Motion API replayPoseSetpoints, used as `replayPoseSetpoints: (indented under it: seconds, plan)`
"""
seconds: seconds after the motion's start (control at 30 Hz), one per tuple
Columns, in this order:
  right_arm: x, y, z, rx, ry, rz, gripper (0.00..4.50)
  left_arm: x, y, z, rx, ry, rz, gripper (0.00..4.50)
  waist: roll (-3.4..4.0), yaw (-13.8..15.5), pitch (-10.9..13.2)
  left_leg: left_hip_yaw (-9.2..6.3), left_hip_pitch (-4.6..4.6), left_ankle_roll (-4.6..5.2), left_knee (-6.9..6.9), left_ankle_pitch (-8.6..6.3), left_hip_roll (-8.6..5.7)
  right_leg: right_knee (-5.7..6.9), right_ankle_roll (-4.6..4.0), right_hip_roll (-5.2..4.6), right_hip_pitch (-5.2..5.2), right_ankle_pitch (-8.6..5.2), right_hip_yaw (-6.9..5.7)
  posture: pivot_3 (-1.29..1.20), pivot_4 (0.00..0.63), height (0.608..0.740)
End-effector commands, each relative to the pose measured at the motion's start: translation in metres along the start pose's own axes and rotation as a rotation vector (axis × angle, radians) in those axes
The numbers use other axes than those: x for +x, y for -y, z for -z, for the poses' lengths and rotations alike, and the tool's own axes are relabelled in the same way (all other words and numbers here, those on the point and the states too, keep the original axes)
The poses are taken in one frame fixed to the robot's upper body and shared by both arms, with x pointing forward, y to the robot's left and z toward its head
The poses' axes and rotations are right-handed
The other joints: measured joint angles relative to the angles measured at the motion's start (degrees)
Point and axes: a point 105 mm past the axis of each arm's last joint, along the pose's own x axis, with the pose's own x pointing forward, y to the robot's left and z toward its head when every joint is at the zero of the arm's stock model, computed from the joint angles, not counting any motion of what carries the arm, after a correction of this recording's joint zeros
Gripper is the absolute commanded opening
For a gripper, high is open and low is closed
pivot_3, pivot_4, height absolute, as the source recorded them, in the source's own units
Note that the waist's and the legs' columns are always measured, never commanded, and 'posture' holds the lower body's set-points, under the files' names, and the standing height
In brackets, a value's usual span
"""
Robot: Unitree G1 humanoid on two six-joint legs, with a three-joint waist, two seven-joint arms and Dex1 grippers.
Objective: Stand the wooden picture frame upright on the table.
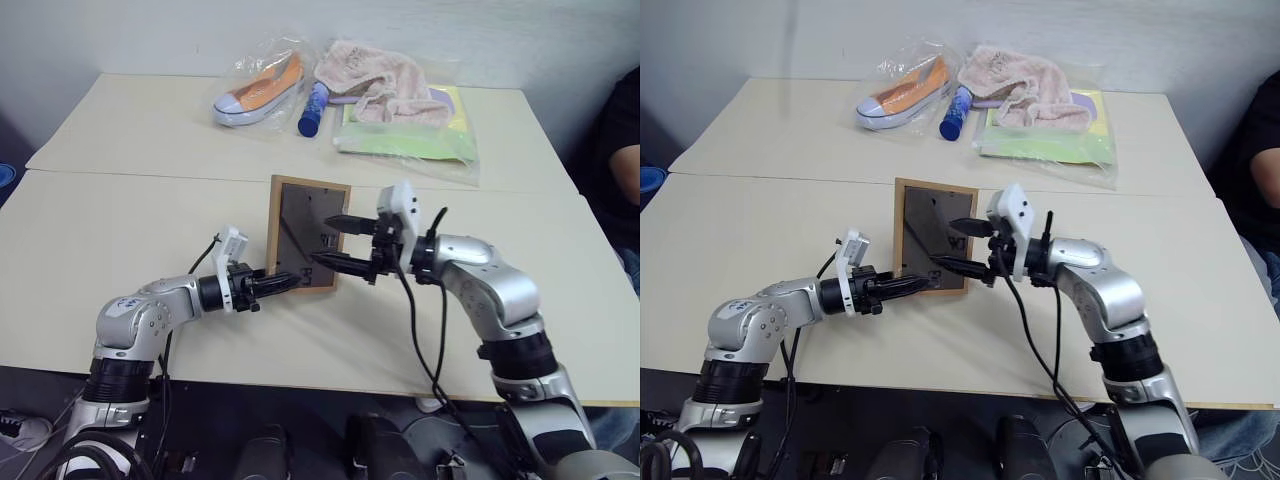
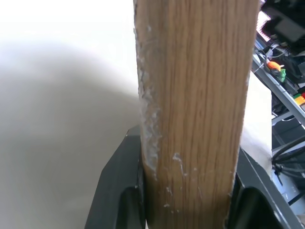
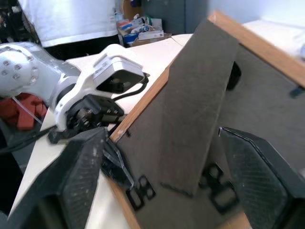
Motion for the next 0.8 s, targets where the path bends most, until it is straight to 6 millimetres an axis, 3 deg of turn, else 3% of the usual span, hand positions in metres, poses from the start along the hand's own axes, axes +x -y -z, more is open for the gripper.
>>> replayPoseSetpoints:
  seconds: [0.03, 0.13, 0.23, 0.4, 0.67, 0.8]
  plan:
    - [0.008, 0.007, -0.004, -0.032, 0.000, 0.021, 3.77, 0.003, 0.013, -0.002, 0.046, 0.002, 0.046, 1.29, 0.00, -0.13, 0.00, 0.00, 0.00, 0.00, 0.00, 0.00, 0.00, 0.00, 0.00, 0.00, 0.00, 0.00, 0.00, 0.00, 0.150, 0.740]
    - [0.014, 0.003, -0.003, -0.035, -0.006, -0.021, 3.77, 0.000, 0.011, 0.001, 0.053, -0.003, 0.038, 1.29, 0.00, -0.34, 0.00, 0.00, 0.02, 0.00, 0.00, 0.00, 0.02, 0.02, 0.00, 0.01, 0.01, 0.00, 0.00, 0.00, 0.150, 0.740]
    - [0.016, -0.018, -0.015, -0.035, 0.056, -0.145, 3.77, -0.003, 0.009, 0.004, 0.038, -0.011, 0.028, 1.29, 0.00, -0.35, 0.00, 0.00, 0.05, 0.00, 0.00, 0.00, 0.03, 0.05, 0.00, 0.02, 0.01, 0.00, 0.00, 0.00, 0.150, 0.740]
    - [0.002, -0.032, -0.013, -0.108, 0.051, -0.225, 3.77, -0.007, 0.003, 0.005, -0.045, -0.025, 0.006, 1.29, 0.00, -0.31, 0.00, -0.01, 0.02, 0.01, -0.01, -0.01, 0.03, 0.02, 0.00, 0.01, 0.00, 0.00, 0.01, 0.00, 0.150, 0.740]
    - [-0.025, -0.024, 0.001, -0.183, -0.023, -0.222, 3.77, -0.011, -0.001, -0.002, -0.038, -0.014, 0.000, 1.29, 0.00, -0.27, 0.00, 0.00, 0.03, 0.03, -0.01, -0.02, 0.03, 0.01, 0.00, 0.02, 0.02, 0.00, 0.00, 0.00, 0.150, 0.740]
    - [-0.035, -0.017, -0.002, -0.221, -0.017, -0.196, 3.77, -0.014, 0.002, -0.006, -0.054, -0.002, 0.017, 1.29, 0.00, -0.25, 0.00, -0.01, 0.02, 0.03, -0.02, -0.02, 0.03, -0.03, 0.00, 0.02, 0.01, 0.00, 0.00, 0.00, 0.150, 0.740]
